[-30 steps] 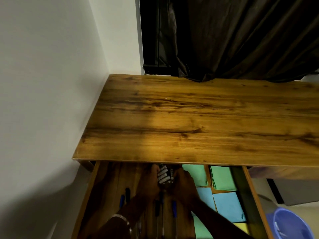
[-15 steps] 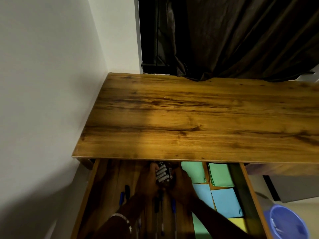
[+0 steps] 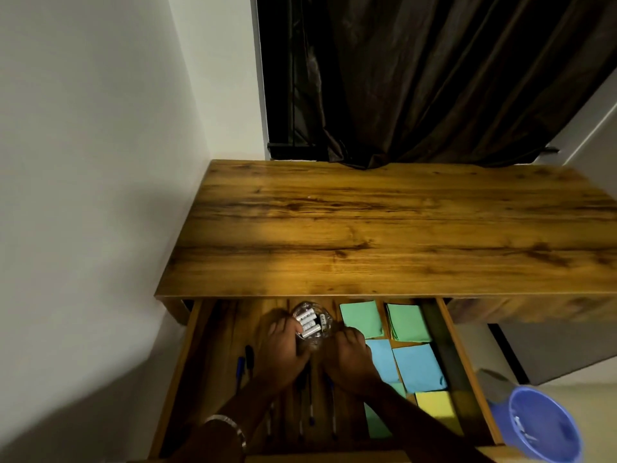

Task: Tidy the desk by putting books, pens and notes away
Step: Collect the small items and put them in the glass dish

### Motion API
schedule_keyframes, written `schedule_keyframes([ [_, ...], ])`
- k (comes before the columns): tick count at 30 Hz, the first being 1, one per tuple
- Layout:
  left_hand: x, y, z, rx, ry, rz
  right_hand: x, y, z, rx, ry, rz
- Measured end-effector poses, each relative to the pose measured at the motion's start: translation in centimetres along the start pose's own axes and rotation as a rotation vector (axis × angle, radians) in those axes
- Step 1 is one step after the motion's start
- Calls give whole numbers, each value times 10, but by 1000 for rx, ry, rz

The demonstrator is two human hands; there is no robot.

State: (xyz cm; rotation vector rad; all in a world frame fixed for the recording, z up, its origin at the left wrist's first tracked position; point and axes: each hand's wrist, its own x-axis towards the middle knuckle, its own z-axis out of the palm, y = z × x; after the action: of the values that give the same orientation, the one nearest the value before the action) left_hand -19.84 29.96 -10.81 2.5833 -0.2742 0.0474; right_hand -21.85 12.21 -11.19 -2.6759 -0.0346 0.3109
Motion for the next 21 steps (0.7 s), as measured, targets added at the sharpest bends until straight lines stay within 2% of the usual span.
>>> schedule_keyframes([
  [6,-29,20,-11,-18,-48,-36,-38,-2,-11,13,-20,-5],
  [11,-71,56,-23,-360,9,-258,-89,-10,-23,105,23,7],
  [18,-138,99,-28,-490,101,-462,-170,-7,-22,307,108,83],
  [21,-167,100,-18,-739,86,-586,-199,-5,-18,336,131,179],
])
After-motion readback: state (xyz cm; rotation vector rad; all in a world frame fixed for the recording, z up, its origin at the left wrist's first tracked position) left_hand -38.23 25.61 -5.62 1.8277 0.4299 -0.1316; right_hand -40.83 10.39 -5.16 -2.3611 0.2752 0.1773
